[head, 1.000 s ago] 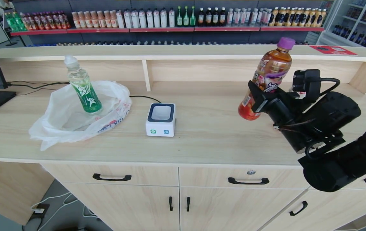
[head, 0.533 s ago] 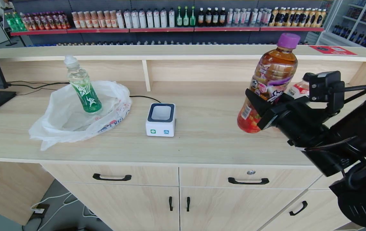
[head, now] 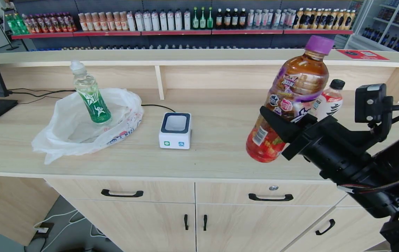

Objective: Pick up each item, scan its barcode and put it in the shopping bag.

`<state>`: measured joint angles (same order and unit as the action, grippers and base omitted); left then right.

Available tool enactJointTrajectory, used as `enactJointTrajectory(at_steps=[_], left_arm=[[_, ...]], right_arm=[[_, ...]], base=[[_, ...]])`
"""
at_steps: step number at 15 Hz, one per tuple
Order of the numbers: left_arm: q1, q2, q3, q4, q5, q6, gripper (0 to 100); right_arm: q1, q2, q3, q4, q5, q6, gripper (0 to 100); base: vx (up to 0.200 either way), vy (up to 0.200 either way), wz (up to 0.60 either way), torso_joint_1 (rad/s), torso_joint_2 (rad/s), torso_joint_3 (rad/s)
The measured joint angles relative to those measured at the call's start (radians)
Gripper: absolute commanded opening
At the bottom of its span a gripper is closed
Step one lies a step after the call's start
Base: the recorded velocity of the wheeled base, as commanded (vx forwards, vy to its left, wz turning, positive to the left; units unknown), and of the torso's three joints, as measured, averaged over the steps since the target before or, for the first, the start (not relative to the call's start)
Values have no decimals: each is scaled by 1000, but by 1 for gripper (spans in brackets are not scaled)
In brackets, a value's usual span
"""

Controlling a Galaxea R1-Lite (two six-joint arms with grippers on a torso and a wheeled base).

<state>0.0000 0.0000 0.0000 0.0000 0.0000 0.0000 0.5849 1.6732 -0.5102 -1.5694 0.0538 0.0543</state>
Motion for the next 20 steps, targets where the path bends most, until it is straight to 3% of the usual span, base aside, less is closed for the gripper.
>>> enactJointTrajectory(at_steps=[5,9,15,20], left_arm=[[0,0,0,0,0,0,100],[0,0,0,0,0,0,100],[0,0,0,0,0,0,100],[0,0,0,0,0,0,100]], right_arm=[[42,-29,9,0,97,149,0],[61,-34,16,0,103,292,0],[185,-89,-26,-1,147,343,0],[231,-160,-24,0,198,384,0]], base=[[0,0,0,0,0,0],[0,0,0,0,0,0],[0,0,0,0,0,0],[0,0,0,0,0,0]])
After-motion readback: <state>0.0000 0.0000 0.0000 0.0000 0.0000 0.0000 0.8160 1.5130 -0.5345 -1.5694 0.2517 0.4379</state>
